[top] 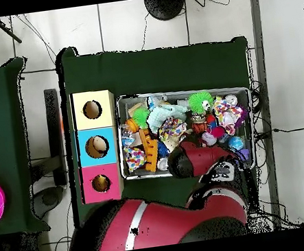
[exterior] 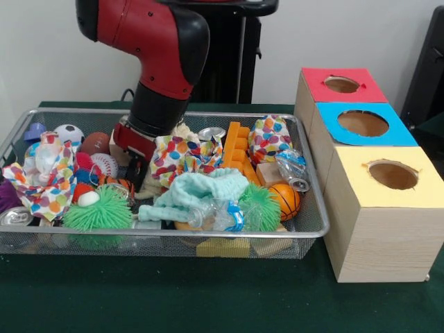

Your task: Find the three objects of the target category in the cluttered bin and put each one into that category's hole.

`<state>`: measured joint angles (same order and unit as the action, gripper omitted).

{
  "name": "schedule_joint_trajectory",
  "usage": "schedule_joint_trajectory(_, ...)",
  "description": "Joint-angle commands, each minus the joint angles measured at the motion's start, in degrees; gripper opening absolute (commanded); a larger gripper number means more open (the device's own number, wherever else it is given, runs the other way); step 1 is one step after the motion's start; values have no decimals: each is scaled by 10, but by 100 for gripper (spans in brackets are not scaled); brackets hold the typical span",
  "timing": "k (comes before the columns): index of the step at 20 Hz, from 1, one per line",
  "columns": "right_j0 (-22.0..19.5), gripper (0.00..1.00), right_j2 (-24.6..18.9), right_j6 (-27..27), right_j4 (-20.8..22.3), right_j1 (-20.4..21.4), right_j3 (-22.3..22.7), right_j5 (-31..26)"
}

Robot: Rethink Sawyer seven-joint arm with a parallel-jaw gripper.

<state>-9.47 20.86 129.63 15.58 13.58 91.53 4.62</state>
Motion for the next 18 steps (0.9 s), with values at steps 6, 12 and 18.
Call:
schedule_joint_trajectory(6,-1,0,24,58,-39,-80,-93,33)
schedule_joint_trajectory(12,0,100,15,47,-29,-58,-79,-6)
schedule_joint_trajectory(18,-27,100,-18,28,-15,-40,-78,-41)
